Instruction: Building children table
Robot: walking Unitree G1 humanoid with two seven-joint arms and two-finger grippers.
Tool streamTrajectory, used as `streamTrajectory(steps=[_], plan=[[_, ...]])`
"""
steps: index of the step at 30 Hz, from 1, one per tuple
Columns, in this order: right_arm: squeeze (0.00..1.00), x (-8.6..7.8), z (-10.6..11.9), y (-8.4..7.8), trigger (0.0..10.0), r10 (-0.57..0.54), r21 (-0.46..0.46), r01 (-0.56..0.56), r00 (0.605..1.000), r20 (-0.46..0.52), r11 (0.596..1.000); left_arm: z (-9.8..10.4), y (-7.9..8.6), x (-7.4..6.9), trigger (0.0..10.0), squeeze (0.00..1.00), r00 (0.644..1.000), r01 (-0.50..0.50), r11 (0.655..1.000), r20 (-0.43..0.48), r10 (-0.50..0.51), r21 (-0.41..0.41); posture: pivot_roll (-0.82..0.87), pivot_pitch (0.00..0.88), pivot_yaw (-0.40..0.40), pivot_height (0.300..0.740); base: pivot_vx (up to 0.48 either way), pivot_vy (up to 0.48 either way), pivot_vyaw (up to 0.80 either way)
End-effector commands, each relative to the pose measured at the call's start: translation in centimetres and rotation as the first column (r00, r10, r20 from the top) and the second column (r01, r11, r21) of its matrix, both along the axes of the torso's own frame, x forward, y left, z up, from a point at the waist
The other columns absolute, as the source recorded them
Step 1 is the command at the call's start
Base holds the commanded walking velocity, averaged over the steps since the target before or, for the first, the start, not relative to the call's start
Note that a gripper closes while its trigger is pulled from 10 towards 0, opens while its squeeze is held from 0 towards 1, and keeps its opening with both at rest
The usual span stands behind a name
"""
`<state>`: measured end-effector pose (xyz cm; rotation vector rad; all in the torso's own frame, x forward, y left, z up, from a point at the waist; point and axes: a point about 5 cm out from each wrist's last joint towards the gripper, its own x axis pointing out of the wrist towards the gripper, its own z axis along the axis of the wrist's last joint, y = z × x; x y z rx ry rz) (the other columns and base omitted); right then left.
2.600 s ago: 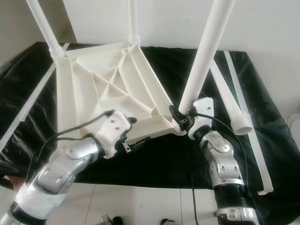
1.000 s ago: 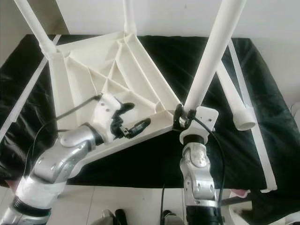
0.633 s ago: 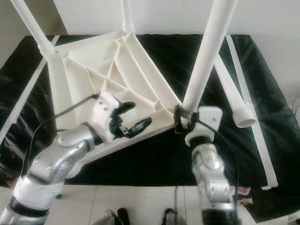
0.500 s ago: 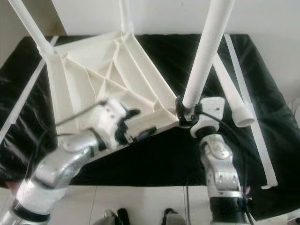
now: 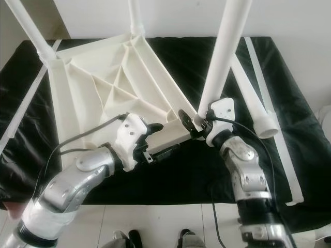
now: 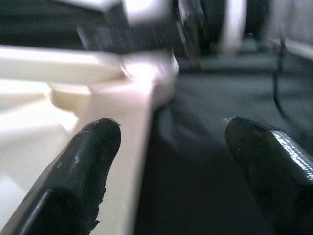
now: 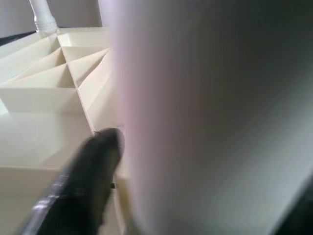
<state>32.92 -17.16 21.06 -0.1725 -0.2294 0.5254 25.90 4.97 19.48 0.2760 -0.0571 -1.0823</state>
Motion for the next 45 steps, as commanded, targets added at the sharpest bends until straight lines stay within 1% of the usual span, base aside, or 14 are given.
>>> streamTrajectory(steps=[1,11,12,18,21,26,29,30,31,36,37,38,39,45], plan=[[0.00,0.1,-0.3,0.2,0.0,0.024,-0.015,-0.024,1.000,-0.011,1.000,-0.8,-0.3,-0.6,10.0,0.00,0.997,0.078,0.996,-0.023,-0.077,0.039,-0.15,0.219,0.031,0.740,0.000,0.000,0.00],[0.00,-0.4,-1.9,-0.9,0.0,-0.098,0.012,0.100,0.991,-0.094,0.995,-0.7,-0.2,-0.7,10.0,0.00,0.998,0.058,0.998,-0.019,-0.057,0.029,-0.13,0.198,0.016,0.740,0.000,0.000,0.00],[0.00,-0.6,-2.2,-0.7,10.0,-0.119,0.026,0.122,0.987,-0.111,0.992,-0.7,-0.1,-0.6,10.0,0.00,0.998,0.054,0.998,-0.019,-0.054,0.030,-0.13,0.194,0.009,0.740,0.000,0.000,0.00],[0.00,-0.9,-2.9,-0.2,10.0,-0.227,0.055,0.237,0.963,-0.147,0.970,-0.8,0.0,-0.5,10.0,0.00,0.999,0.043,0.999,-0.014,-0.043,0.031,-0.13,0.192,0.003,0.740,0.000,0.000,0.00],[0.00,-1.2,-3.6,0.1,10.0,-0.381,0.116,0.408,0.902,-0.201,0.905,-0.8,0.0,-0.5,10.0,0.00,0.999,0.036,0.999,-0.013,-0.036,0.024,-0.14,0.191,-0.004,0.740,0.000,0.000,0.00],[0.00,-1.4,-3.9,0.3,10.0,-0.454,0.146,0.493,0.859,-0.236,0.858,-0.8,0.0,-0.6,10.0,0.00,0.999,0.034,0.999,-0.016,-0.034,0.019,-0.15,0.191,-0.006,0.740,0.000,0.000,0.00],[0.00,-1.5,-4.6,1.5,10.0,-0.649,0.174,0.700,0.710,-0.274,0.693,-0.8,-0.2,-0.6,10.0,0.00,0.999,0.030,0.999,-0.015,-0.030,0.014,-0.15,0.195,-0.011,0.740,0.000,0.000,0.00],[0.00,-1.5,-4.6,1.5,10.0,-0.649,0.174,0.700,0.710,-0.274,0.693,-0.8,-0.2,-0.6,10.0,0.00,0.999,0.030,0.999,-0.015,-0.030,0.014,-0.15,0.195,-0.011,0.740,0.000,0.000,0.00],[0.00,-1.5,-4.5,2.4,10.0,-0.668,0.210,0.727,0.684,-0.294,0.653,-0.7,-0.1,-0.5,10.0,0.00,1.000,0.020,1.000,-0.011,-0.019,0.009,-0.15,0.196,-0.012,0.740,0.000,0.000,0.00],[0.00,-1.5,-3.9,2.6,10.0,-0.633,0.250,0.688,0.726,-0.269,0.682,-0.6,0.0,-0.4,10.0,0.00,1.000,0.013,1.000,-0.007,-0.012,0.004,-0.15,0.198,-0.014,0.740,0.000,0.000,0.00],[0.70,-1.9,-3.5,2.2,10.0,-0.615,0.279,0.665,0.747,-0.252,0.693,-0.5,0.1,-0.4,10.0,0.00,1.000,0.008,1.000,-0.003,-0.008,0.001,-0.14,0.198,-0.017,0.740,0.000,0.000,0.00],[0.70,-1.9,-3.5,2.2,10.0,-0.615,0.279,0.665,0.747,-0.252,0.693,-0.5,0.1,-0.4,10.0,0.00,1.000,0.008,1.000,-0.003,-0.008,0.001,-0.14,0.198,-0.017,0.740,0.000,0.000,0.00],[1.00,-2.1,-3.3,2.1,10.0,-0.603,0.294,0.648,0.762,-0.238,0.703,-0.5,0.2,-0.3,10.0,0.00,1.000,0.004,1.000,-0.001,-0.004,0.002,-0.14,0.197,-0.016,0.740,0.000,0.000,0.00],[1.00,-3.4,-2.5,1.7,10.0,-0.591,0.312,0.605,0.793,-0.150,0.732,-0.4,0.3,-0.2,10.0,0.00,1.000,-0.007,1.000,-0.002,0.007,-0.002,-0.15,0.209,-0.008,0.740,0.000,0.000,0.00]])
